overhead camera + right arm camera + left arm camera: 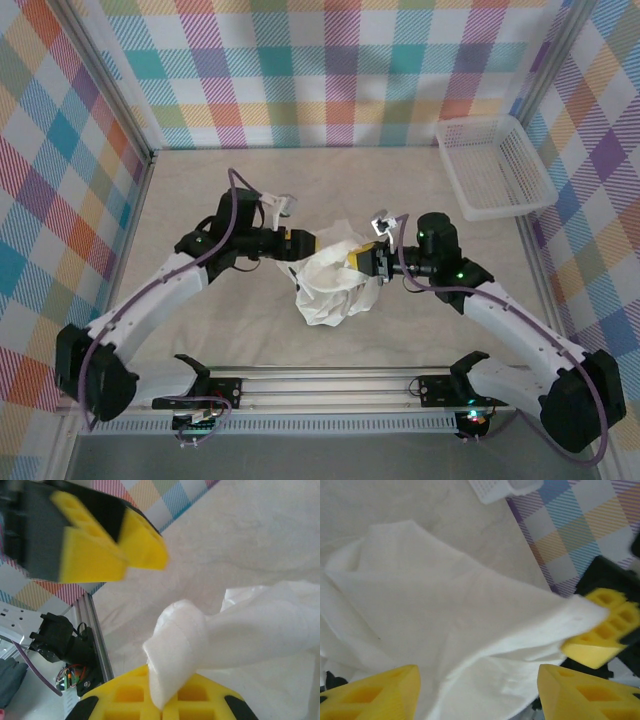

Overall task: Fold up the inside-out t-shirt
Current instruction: Turn the T-shirt inside out at the center of the table.

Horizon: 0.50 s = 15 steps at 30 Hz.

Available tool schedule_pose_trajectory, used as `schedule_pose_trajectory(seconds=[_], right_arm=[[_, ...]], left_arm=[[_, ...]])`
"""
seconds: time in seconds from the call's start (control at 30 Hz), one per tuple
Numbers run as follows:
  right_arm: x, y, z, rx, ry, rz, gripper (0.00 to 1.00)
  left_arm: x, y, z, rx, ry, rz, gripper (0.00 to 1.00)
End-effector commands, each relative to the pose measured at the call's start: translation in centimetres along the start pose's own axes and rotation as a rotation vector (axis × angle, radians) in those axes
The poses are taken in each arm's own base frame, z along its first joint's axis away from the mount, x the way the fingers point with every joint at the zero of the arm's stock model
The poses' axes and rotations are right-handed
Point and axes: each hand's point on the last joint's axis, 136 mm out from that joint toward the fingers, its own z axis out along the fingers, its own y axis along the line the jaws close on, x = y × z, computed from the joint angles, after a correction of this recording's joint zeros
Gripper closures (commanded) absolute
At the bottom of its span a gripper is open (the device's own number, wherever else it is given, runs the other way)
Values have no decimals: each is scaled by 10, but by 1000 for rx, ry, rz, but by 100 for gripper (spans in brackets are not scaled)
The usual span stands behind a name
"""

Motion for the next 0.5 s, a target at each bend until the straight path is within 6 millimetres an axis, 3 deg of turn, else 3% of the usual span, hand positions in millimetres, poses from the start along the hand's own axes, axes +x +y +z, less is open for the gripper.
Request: schedule_pose_trajectory(seconds=[0.0,0.1,0.23,0.33,0.47], right_arm=[[-11,6,2,-24,17,22,100],[-12,2,4,-4,42,51,100],[-13,0,5,9,57,80,100],[-13,-1,5,13,56,91,100],[-14,0,5,10,52,98,99]], left_arm=[[8,10,-11,-302,-31,201,36],[10,6,-10,-490,-117,331,36],[8,10,-8,-666,-232,257,48],[12,4,11,-615,-240,183,65],[16,-8,44,-475,-183,100,66]])
